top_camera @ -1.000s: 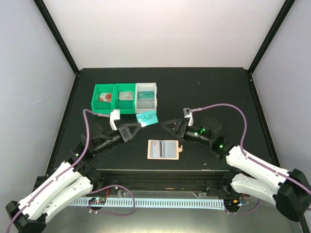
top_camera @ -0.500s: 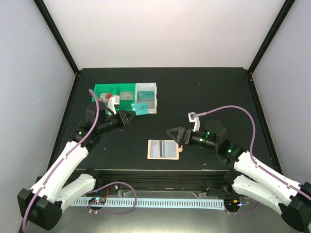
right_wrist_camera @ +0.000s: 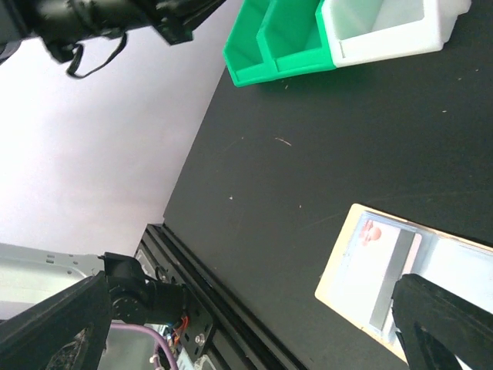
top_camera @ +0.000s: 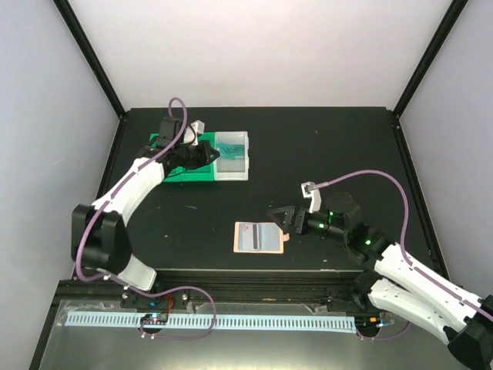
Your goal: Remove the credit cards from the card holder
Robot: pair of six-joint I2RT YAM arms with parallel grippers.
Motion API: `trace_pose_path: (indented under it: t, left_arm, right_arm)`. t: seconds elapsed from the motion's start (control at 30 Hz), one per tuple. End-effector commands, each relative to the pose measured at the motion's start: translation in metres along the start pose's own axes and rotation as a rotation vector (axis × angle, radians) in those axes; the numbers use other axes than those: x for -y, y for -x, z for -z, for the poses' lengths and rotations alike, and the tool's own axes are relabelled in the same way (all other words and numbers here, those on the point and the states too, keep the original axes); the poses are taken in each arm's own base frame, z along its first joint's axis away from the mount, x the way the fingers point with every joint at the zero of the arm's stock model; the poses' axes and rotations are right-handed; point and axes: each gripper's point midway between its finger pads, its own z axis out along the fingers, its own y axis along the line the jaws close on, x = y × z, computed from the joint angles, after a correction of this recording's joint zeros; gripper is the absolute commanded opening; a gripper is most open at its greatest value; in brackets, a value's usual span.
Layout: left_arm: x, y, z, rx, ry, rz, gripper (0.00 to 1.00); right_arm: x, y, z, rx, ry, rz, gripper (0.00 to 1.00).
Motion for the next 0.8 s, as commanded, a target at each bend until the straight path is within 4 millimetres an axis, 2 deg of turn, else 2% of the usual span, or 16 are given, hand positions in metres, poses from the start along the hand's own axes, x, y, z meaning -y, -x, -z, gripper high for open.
trace_pose_path:
  t: [0.0,0.13,0.3,0.57,0.77]
  left_arm:
    - [-0.011,0.028,-0.022,-0.005,0.044,-0.039,0.02]
    - [-0.026,0.045,-0.050,-0.016,0.082,-0.023,0.01]
    - [-0.045,0.056,-0.080,-0.053,0.117,0.011,0.02]
    - [-0.055,0.079,-0.111,-0.032,0.124,0.051,0.02]
    - [-0.074,0.075,-0.133,-0.070,0.160,0.072,0.02]
  right_arm:
    - [-0.004,0.012,0.011,0.054,-0.019,0.030,1.00]
    - [-0.005,0.012,0.015,0.062,-0.015,0.031,1.00]
    - [0.001,0.012,0.016,0.067,-0.052,0.032,1.00]
    - [0.001,0.012,0.011,0.050,-0.057,0.031,1.00]
    - [0.005,0.015,0.014,0.088,-0.063,0.014,1.00]
